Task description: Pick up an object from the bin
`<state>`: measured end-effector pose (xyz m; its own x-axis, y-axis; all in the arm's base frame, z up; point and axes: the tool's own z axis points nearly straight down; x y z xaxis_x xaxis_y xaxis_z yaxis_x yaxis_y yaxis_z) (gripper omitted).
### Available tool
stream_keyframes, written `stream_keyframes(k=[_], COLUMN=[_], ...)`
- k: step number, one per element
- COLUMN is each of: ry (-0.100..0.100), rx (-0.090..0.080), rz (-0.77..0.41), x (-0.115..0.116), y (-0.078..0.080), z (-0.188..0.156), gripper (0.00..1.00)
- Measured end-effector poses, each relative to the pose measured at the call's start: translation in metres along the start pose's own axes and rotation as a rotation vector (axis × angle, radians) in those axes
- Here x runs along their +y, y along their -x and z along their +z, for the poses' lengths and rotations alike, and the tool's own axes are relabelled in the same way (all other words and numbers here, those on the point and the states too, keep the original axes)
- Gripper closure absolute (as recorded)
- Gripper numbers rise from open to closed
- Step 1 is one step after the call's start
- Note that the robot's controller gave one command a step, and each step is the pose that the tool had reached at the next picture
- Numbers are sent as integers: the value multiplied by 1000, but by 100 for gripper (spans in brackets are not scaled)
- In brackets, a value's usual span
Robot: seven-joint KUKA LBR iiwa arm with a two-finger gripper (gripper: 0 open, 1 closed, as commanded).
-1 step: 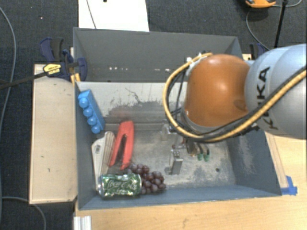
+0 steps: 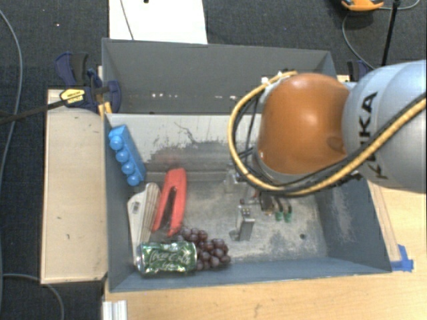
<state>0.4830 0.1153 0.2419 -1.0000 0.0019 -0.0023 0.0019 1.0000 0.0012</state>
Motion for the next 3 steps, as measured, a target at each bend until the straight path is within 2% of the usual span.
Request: stream_keyframes(k=[1, 2, 3], ry=[1, 0, 0], rx=[-7, 1, -2], rz=[-223, -273, -293], x=[19, 55, 65], y=[2, -3, -5], z=[42, 75, 87], gripper=[0, 0, 0])
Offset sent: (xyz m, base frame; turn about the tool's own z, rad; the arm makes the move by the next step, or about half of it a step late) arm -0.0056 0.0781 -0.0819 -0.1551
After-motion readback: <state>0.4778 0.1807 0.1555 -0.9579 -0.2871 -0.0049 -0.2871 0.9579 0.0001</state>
